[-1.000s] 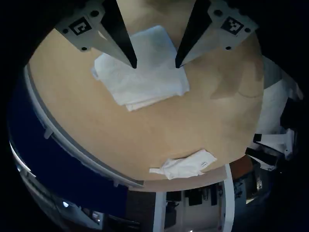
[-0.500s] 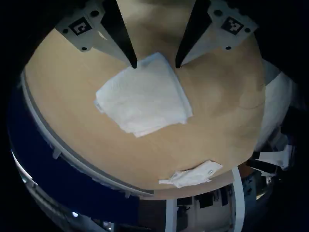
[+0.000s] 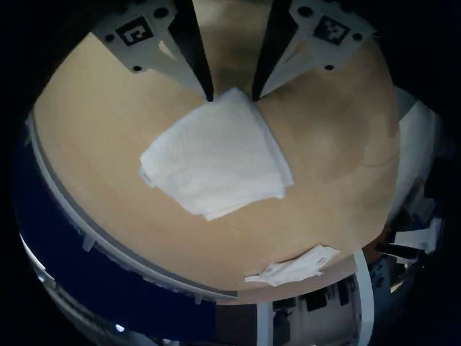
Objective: Fold towel
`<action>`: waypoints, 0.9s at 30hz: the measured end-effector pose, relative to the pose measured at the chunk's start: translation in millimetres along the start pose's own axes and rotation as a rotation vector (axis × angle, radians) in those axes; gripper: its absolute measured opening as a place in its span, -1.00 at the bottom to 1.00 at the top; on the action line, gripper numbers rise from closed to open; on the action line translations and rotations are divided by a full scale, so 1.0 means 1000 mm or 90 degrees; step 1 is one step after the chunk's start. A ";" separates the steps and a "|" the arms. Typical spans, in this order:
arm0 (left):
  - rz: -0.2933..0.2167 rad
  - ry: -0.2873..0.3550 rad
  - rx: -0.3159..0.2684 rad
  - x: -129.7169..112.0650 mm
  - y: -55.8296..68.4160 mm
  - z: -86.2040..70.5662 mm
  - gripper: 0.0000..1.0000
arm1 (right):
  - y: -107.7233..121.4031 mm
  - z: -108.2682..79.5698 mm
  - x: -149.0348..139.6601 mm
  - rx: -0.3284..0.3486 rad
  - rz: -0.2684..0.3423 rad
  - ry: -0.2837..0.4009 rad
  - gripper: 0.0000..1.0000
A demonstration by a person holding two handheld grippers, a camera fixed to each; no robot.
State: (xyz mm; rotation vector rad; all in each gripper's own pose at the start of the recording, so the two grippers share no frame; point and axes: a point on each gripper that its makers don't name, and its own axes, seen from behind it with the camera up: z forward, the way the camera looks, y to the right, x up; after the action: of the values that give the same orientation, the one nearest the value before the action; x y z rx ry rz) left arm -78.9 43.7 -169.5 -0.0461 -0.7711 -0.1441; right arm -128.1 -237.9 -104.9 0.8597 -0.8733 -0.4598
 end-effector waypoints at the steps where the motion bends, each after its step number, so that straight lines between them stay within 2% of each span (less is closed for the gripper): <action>1: 0.000 0.000 0.000 0.000 0.000 0.000 0.79 | 0.000 0.001 -0.001 0.000 0.002 -0.001 0.01; 4: 0.000 -0.001 0.000 0.000 0.000 0.001 0.79 | -0.001 0.002 -0.002 0.001 0.008 -0.003 -0.04; 7: 0.001 -0.001 0.000 0.000 -0.001 0.002 0.79 | -0.001 0.003 -0.003 -0.001 0.013 -0.004 -0.23; 12: 0.000 -0.003 -0.001 -0.001 0.000 0.004 0.80 | -0.001 0.005 -0.004 -0.003 0.024 -0.003 -0.29; 22: 0.003 -0.005 -0.003 0.000 0.000 0.007 0.79 | 0.002 0.008 -0.004 -0.003 0.049 0.001 -0.91; 27: 0.003 -0.005 -0.003 0.000 0.000 0.007 0.79 | 0.005 0.006 0.000 -0.004 0.050 0.009 -0.94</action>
State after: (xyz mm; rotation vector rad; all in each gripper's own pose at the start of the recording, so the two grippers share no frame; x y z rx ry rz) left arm -84.0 44.7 -164.5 -0.0529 -0.7792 -0.1418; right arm -133.1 -237.4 -98.5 0.8186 -0.8889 -0.3880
